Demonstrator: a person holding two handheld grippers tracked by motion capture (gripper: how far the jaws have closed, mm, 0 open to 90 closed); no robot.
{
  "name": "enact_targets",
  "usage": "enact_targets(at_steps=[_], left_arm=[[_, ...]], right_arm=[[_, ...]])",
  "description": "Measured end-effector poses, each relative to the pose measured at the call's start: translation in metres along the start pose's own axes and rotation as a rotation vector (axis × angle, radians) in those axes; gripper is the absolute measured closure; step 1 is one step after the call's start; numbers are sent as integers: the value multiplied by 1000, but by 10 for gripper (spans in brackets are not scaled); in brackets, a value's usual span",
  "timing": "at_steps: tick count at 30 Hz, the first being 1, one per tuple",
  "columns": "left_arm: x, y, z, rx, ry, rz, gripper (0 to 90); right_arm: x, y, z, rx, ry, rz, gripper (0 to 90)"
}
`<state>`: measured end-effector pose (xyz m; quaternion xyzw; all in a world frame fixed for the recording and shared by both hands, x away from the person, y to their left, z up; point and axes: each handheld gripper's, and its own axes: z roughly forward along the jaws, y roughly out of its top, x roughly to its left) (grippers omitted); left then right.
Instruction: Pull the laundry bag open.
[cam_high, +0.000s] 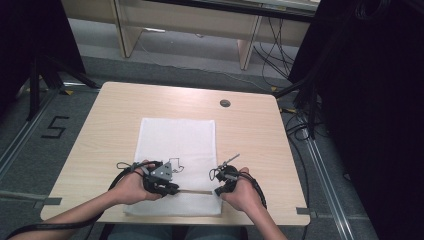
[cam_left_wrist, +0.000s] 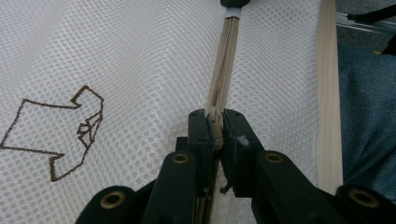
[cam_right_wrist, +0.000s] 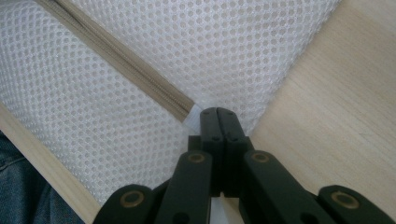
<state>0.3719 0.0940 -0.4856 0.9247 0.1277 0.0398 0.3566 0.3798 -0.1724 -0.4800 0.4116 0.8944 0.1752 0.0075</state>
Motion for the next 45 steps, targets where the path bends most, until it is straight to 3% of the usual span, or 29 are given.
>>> enact_targets(at_steps=[3, 6, 11, 16, 17, 21, 25, 28, 29, 33, 34, 38, 44, 45], left_arm=[[4, -6, -6, -33, -15, -54, 819], [6, -13, -11, -25, -6, -62, 819], [4, -13, -11, -11, 1, -37, 818], [5, -14, -13, -12, -1, -41, 819], [6, -18, -15, -28, -10, -72, 819], [5, -21, -16, -34, -7, -83, 818], [6, -20, -18, -24, -3, -46, 819], [5, -22, -19, -27, 4, -70, 819], [7, -23, -21, -1, 19, -44, 819], [11, -33, -28, -5, 24, -77, 819], [12, -36, -32, -20, 12, -104, 819], [11, -38, -34, -13, 26, -88, 819], [12, -46, -38, -16, 34, -123, 819], [14, -48, -41, -2, 42, -102, 819]], right_arm=[[0, 0, 0, 1, 2, 4, 900], [-1, 0, 0, 0, 6, -3, 900], [0, 0, 0, 4, -2, -3, 900], [-1, 0, 0, -1, 5, -4, 900], [-1, 0, 0, -1, 5, -2, 900], [-1, 0, 0, 0, 7, -2, 900], [-1, 0, 0, -3, 4, -6, 900], [-1, 0, 0, -3, 6, -2, 900], [-1, 0, 0, -2, 7, -4, 900], [-1, 0, 0, -2, 9, -2, 900], [-1, 0, 0, 1, 9, 0, 900], [-1, 0, 0, -1, 5, -1, 900], [-1, 0, 0, -3, 8, 0, 900], [-1, 0, 0, -1, 10, 2, 900]])
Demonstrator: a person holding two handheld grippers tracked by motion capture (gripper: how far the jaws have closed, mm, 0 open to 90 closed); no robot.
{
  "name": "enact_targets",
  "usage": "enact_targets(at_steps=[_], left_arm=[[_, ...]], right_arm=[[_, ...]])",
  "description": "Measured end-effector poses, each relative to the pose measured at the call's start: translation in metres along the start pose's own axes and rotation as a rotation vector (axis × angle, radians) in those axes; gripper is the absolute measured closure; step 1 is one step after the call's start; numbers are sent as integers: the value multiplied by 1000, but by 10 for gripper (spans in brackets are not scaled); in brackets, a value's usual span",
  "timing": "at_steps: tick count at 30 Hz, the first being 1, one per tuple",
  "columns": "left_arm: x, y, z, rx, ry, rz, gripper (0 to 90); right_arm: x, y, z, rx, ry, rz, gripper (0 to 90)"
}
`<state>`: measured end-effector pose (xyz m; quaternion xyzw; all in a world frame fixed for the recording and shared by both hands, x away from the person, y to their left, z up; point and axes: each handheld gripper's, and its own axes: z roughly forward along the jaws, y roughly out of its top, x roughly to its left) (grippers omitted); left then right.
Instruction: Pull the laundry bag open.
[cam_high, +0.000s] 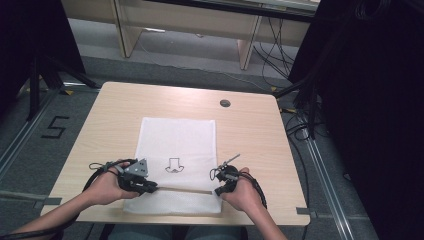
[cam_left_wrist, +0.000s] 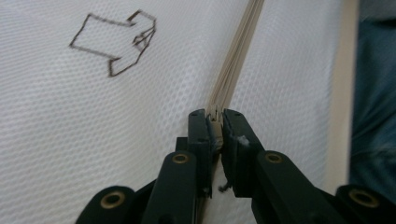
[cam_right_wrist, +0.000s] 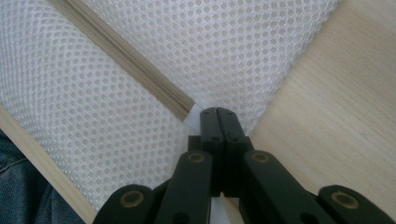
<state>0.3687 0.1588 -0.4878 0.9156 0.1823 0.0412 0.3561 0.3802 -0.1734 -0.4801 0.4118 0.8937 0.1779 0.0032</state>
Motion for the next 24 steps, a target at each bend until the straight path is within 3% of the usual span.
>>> enact_targets(at_steps=[1, 4, 8, 9, 10, 11, 12, 16, 17, 19, 24], left_arm=[[2, -3, -2, -5, -3, -23, 818], [4, -7, -6, 3, 12, -15, 819], [5, -13, -11, -29, -2, -75, 819], [7, -14, -13, -16, 3, -48, 819], [5, -15, -13, -19, 15, -67, 819], [8, -16, -15, -4, 23, -40, 819], [8, -17, -16, -14, 18, -65, 819], [13, -23, -22, -2, 51, -57, 818], [14, -26, -24, -22, 45, -88, 818], [16, -30, -28, -28, 44, -110, 818], [16, -33, -31, -16, 53, -101, 818]], right_arm=[[0, 0, 0, -1, 0, 0, 900], [0, 0, 0, -3, 0, -1, 900], [0, 0, 0, -2, 0, -1, 900], [0, 0, 0, -2, 0, 0, 900], [1, 0, 0, 4, 1, 10, 900], [0, 0, 0, -2, -1, 2, 900], [0, 0, 0, -1, -1, 0, 900], [0, 0, 0, -5, 1, 0, 900], [0, 0, 0, -5, 0, 2, 900], [0, 0, 0, -1, -1, 12, 900], [0, 0, 0, -3, -1, 2, 900]])
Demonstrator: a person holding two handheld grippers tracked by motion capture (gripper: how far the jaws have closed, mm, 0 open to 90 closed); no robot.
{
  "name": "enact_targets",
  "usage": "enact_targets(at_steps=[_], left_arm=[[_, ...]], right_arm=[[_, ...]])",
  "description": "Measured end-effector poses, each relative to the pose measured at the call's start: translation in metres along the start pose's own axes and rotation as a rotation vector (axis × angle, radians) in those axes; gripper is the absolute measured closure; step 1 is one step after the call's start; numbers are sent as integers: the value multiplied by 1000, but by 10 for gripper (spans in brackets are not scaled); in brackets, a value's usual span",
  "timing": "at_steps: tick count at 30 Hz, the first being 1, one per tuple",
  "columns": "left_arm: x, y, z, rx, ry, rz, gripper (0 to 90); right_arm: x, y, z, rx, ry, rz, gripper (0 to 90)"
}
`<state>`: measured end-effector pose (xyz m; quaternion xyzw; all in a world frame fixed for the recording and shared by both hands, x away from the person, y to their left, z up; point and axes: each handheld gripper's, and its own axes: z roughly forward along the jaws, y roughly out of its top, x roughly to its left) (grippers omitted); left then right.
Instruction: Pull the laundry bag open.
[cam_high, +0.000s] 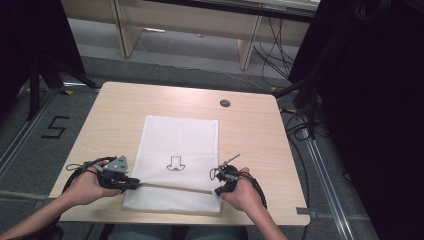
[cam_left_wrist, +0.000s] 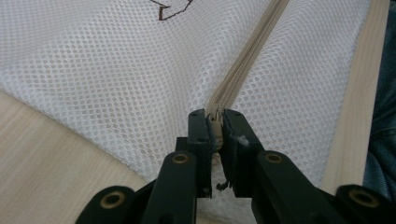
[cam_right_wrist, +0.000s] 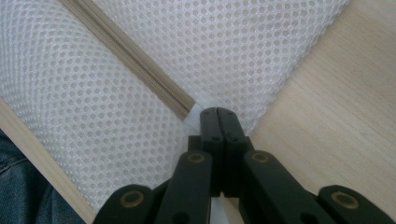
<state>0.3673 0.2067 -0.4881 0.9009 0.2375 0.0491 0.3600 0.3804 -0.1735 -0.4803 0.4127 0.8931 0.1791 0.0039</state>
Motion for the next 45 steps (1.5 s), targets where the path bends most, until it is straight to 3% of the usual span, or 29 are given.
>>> enact_targets(at_steps=[2, 4, 10, 13, 15, 16, 17, 19, 21, 22, 30, 31, 34, 37, 39, 42, 45], left_arm=[[1, -1, -2, -5, 8, -12, 818], [4, -3, -5, 15, 27, 5, 818], [10, -15, -13, 12, 52, -34, 818], [12, -17, -15, 17, 54, -17, 818], [12, -21, -16, 13, 60, -50, 818], [15, -22, -19, 44, 75, -19, 818], [14, -24, -18, 20, 73, -61, 818], [17, -27, -20, 42, 89, -45, 818], [18, -30, -17, 36, 80, -84, 818], [19, -30, -18, 47, 86, -70, 818], [19, -29, -12, 94, 110, -79, 819], [18, -29, -12, 97, 109, -74, 818], [18, -29, -10, 92, 115, -70, 816], [19, -29, -9, 84, 95, -62, 814], [18, -29, -8, 74, 96, -80, 813], [18, -28, -7, 88, 93, -61, 808], [18, -26, -7, 81, 119, -56, 794]], right_arm=[[0, 0, 0, -1, 0, -2, 900], [1, 0, 0, 3, 0, 12, 900], [0, 1, 0, 4, 0, 6, 900], [0, 0, 0, 2, -2, 4, 900], [1, 0, 0, 3, 3, 24, 900], [1, 0, 0, 3, 4, 22, 900], [0, 0, 0, -1, 2, 5, 900], [-1, 0, 0, -2, 3, 4, 900], [-1, 0, 0, -2, 3, 3, 900], [-1, 0, 0, -3, 4, 3, 900], [-2, -1, 1, -11, 5, 7, 900], [-2, -1, 0, 0, 13, 32, 900], [-2, -1, 0, -1, 22, 45, 900], [-5, -2, 0, -23, 30, 54, 900], [-6, -2, 0, -29, 30, 43, 900], [-4, -2, 1, -34, 12, 48, 900], [-1, -1, 0, -25, -9, 29, 891]])
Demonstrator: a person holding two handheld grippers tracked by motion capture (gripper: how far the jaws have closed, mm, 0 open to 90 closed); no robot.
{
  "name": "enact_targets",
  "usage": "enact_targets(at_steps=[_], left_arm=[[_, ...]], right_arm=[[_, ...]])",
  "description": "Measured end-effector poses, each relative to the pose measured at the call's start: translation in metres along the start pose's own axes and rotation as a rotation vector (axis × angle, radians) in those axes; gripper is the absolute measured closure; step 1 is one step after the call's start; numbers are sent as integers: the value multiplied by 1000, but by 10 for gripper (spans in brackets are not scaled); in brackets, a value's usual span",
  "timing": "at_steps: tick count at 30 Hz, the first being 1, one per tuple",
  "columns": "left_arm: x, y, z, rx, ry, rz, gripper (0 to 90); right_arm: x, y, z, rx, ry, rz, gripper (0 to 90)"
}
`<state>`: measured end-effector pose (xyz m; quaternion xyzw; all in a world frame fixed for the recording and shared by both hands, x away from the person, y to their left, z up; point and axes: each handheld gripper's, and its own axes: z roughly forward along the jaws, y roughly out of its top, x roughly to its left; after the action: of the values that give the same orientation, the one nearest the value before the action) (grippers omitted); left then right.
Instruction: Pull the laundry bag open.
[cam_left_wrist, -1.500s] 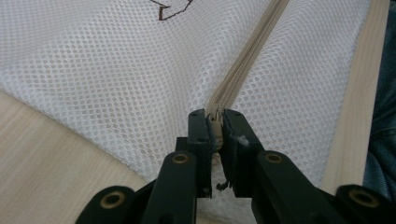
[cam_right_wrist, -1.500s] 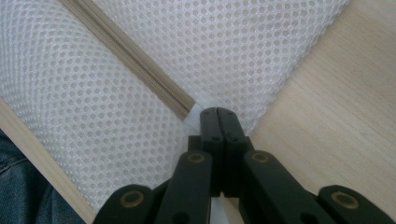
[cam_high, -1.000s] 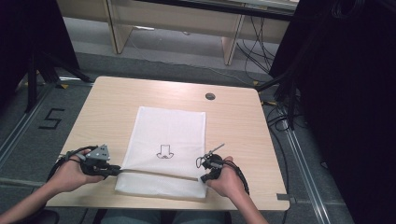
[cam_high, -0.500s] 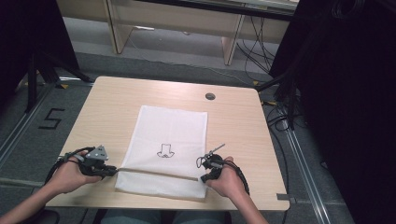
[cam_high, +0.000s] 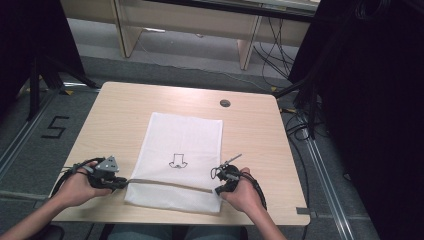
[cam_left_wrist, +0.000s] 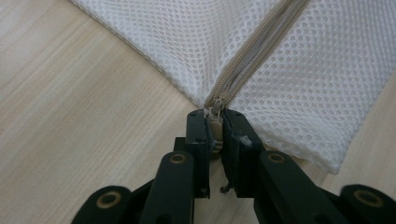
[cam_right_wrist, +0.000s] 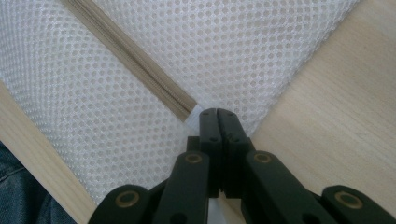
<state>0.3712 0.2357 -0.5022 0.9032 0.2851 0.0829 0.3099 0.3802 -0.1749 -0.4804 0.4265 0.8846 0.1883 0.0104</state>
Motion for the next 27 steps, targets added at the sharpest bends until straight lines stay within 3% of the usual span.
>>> enact_targets(at_steps=[2, 4, 5, 7, 8, 9, 11, 12, 13, 16, 19, 20, 23, 25, 26, 27], left_arm=[[0, 0, 0, -3, 1, -12, 774], [1, 1, -3, -53, -12, -74, 668], [1, 1, -3, -53, -12, -74, 629], [0, 1, -5, -114, -21, -124, 552], [0, 2, -6, -118, -29, -106, 552], [-2, 3, -4, -151, -39, -133, 491], [-2, 7, -3, -170, -35, -119, 441], [-5, 9, -2, -181, -35, -140, 427], [-6, 12, 0, -192, -34, -136, 412], [-10, 22, 6, -206, -24, -100, 370], [-13, 31, 11, -224, -21, -81, 363], [-15, 39, 15, -237, -18, -94, 361], [-17, 47, 19, -241, -4, -87, 361], [-17, 48, 21, -258, 2, -84, 361], [-16, 47, 21, -247, 15, -68, 362], [-17, 46, 22, -260, 29, -79, 364]], right_arm=[[0, 0, 0, 2, 3, 9, 874], [0, -1, -1, -14, 21, 8, 817], [0, -1, -1, -14, 21, 8, 817], [1, -2, -1, -13, 27, 19, 768], [1, -2, -1, -13, 27, 19, 768], [2, -2, -1, -10, 31, 17, 750], [2, -2, -1, -8, 33, 18, 731], [2, -2, -1, -12, 35, 12, 722], [2, -2, -1, -18, 38, 5, 712], [1, -2, -3, -22, 59, 8, 690], [-1, -1, -5, -34, 45, 7, 664], [-3, 0, -7, -78, 30, 11, 609], [-7, 1, -8, -123, 13, 27, 587], [-9, 1, -9, -144, 9, 50, 578], [-11, 1, -10, -167, 5, 38, 575], [-12, 0, -10, -177, 0, 44, 571]])
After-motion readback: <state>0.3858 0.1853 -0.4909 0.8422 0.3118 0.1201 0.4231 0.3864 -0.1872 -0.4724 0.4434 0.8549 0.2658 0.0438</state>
